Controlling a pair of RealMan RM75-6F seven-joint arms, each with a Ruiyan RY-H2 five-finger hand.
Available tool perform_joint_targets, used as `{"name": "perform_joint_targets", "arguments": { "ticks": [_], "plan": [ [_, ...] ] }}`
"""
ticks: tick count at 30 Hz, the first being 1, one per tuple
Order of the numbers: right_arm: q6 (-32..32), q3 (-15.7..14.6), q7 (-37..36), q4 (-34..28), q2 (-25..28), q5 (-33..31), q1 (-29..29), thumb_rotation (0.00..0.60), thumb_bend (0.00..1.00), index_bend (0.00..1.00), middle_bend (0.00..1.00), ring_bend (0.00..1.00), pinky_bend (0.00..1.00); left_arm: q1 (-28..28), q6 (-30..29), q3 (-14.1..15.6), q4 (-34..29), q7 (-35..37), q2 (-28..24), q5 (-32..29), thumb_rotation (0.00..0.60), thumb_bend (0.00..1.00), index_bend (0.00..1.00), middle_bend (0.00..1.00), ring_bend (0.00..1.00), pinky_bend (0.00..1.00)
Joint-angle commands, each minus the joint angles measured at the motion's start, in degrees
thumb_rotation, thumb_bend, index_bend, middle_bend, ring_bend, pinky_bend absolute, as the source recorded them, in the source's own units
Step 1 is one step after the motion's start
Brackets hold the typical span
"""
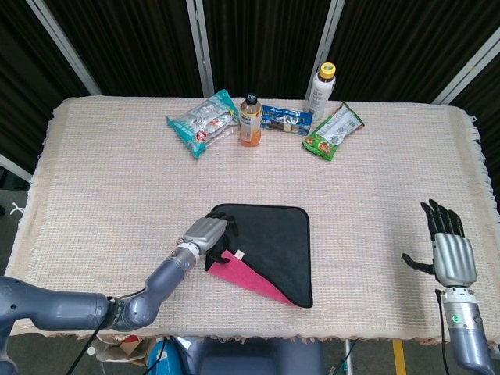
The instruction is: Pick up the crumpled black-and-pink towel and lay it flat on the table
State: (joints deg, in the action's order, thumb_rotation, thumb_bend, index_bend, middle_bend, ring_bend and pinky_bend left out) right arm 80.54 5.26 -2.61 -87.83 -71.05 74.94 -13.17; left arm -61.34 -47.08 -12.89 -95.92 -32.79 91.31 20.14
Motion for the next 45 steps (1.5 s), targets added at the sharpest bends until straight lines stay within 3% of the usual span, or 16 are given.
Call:
{"name": "perform_joint_targets", "arguments": {
  "ticks": [1,26,41,45],
  "plan": [
    [0.11,0.23,-0.1,-0.18,0.12,0.2,0.21,0.6,0.16,0.02,0.0,0.0,0.0,-1.54,1.17,0.53,-1.68,-0.5,-0.99,-2.04,0.6,0.29,0.29,0.11,0.0,0.0],
    [0.28,1.3,0.79,-1.12,-0.04,2.13,1.29,0.6,0.16,0.02,0.0,0.0,0.0,-3.85,-0.49,6.87,-6.07,0.48,-4.97,-3.77,0.6,0.29,0.31,0.11,0.0,0.0],
    [0.37,1.67,1.07,-1.33,-0.28,2.97,1.73,0.6,0.16,0.02,0.0,0.0,0.0,-3.14,-1.21,8.88,-9.83,2.55,-7.38,0.34,0.6,0.29,0.37,0.1,0.0,0.0],
    [0.44,1.69,1.27,-1.72,-0.27,3.32,1.83,0.6,0.16,0.02,0.0,0.0,0.0,-2.87,-1.33,9.76,-10.79,2.94,-8.17,1.03,0.6,0.29,0.29,0.08,0.0,0.0]
  ]
}}
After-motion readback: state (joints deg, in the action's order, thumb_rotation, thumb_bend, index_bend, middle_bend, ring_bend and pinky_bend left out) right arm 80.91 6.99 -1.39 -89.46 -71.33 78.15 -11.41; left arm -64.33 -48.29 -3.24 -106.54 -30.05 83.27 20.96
